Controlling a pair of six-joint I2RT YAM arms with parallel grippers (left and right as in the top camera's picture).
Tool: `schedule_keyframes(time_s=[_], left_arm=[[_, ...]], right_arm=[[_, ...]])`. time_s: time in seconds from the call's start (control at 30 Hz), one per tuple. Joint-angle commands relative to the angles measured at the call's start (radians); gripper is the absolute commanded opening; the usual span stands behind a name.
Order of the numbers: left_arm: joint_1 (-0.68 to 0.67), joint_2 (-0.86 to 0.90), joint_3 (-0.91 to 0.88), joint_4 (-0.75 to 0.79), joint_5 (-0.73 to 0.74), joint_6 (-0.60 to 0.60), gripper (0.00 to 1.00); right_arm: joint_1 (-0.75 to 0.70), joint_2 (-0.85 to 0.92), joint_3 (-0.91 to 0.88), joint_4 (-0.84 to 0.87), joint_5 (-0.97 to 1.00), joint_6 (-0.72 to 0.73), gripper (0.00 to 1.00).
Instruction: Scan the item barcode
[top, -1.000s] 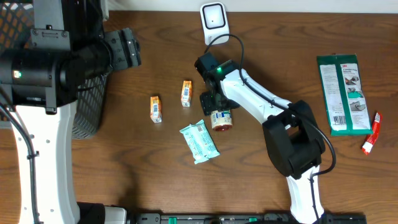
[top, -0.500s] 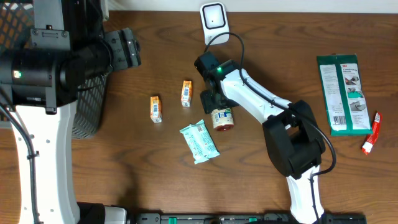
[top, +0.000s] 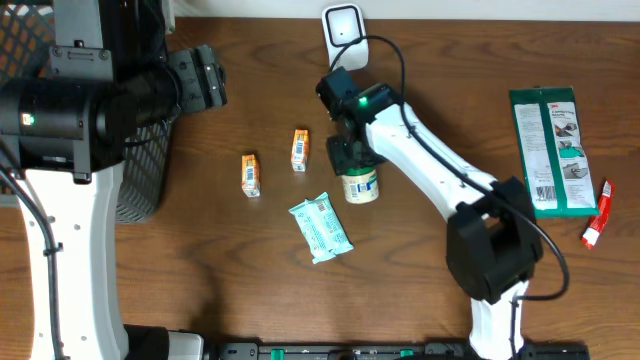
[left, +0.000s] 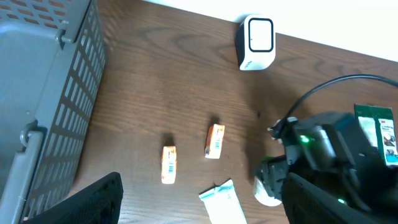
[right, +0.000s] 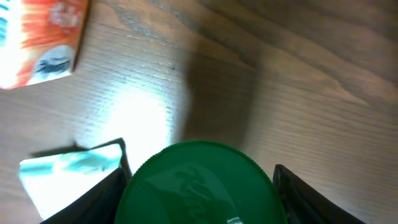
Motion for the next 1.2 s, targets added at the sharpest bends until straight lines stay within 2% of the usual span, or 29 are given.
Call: schedule_keyframes(time_s=[0.0,0.17,0.3,0.57,0.9,1.03,1.07,1.1,1.17], left_arm=[[0.005,0.004,0.009,-0.003,-0.01,-0.002,0.82],[0.005,0.004,0.009,-0.003,-0.01,-0.002,0.82],[0.005,0.004,0.009,-0.003,-0.01,-0.002,0.82],[0.005,0.004,0.009,-0.003,-0.01,-0.002,0.82],[0.005,0.004,0.009,-0.003,-0.01,-0.002,0.82],[0.005,0.004,0.009,-0.003,-0.01,-0.002,0.82],[0.005,0.004,0.009,-0.003,-0.01,-0.002,0.82],[0.005,0.004,0.009,-0.003,-0.01,-0.002,0.82],[0.005,0.004,0.009,-0.003,-0.01,-0.002,0.82]], right_arm=[[-0.009,-0.035,0.023,-0.01,0.006,-0.03,0.52],[-0.009,-0.035,0.018,0.026,0.011,-0.09,0.5],[-0.008,-0.035,-0.002,0.153,0.014,-0.126,0.5],[-0.008,-0.035,-0.044,0.272,0.014,-0.126,0.51],[-0.008,-0.035,-0.201,0.489,0.018,-0.134,0.48],[-0.008,-0.041,-0.206,0.456,0.017,-0.133,0.55],[-0.008,-0.043,-0.206,0.446,0.015,-0.134,0.61],[-0.008,-0.05,-0.206,0.433,0.013,-0.134,0.73],[-0.008,-0.059,-0.206,0.415,0.013,-0.133,0.78]])
